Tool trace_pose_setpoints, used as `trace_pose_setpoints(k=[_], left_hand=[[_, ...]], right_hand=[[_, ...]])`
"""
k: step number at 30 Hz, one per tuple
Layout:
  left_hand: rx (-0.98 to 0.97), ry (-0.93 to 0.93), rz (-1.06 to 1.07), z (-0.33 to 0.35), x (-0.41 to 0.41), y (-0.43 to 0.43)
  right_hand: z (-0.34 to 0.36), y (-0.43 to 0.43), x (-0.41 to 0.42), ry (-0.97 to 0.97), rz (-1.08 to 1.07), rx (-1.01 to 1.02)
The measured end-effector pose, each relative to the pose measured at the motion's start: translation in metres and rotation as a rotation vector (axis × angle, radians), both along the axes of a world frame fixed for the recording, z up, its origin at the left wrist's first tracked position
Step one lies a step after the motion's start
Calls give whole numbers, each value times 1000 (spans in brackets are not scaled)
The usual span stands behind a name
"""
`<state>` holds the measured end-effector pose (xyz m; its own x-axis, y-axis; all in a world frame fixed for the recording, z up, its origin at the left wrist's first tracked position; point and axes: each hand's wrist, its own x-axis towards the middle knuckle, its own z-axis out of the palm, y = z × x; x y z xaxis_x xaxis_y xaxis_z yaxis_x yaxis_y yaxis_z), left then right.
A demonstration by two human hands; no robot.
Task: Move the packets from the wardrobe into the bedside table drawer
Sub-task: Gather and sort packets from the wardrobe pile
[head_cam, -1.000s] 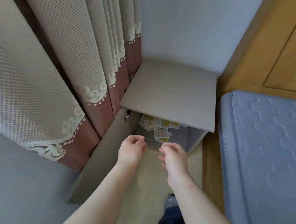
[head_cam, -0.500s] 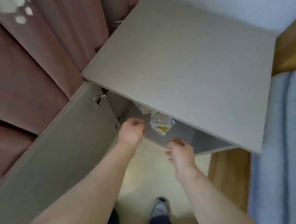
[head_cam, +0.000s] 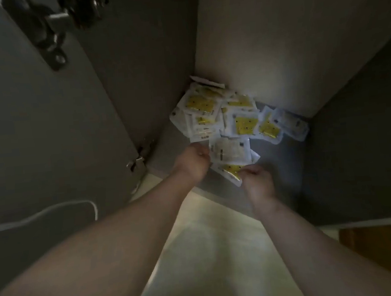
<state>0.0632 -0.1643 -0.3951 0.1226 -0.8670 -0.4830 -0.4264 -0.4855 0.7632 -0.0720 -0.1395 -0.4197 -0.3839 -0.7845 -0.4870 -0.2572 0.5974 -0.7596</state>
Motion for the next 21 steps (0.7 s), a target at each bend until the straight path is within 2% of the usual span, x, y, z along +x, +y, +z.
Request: trace_pose_setpoints(k=[5, 9, 14, 21], left_hand=[[-112, -177, -139, -56, 3, -24], [-192, -321, -268, -86, 3, -38], [-325, -499, -418, -94, 4, -46], [-332, -620, -590, -91, -1, -97]], right_hand=[[-54, -30, -3, 141, 105, -44], [-67, -40, -3, 449, 428, -39], [-70, -42, -11, 646, 799, 192], [-77, -63, -21, 704, 831, 190]])
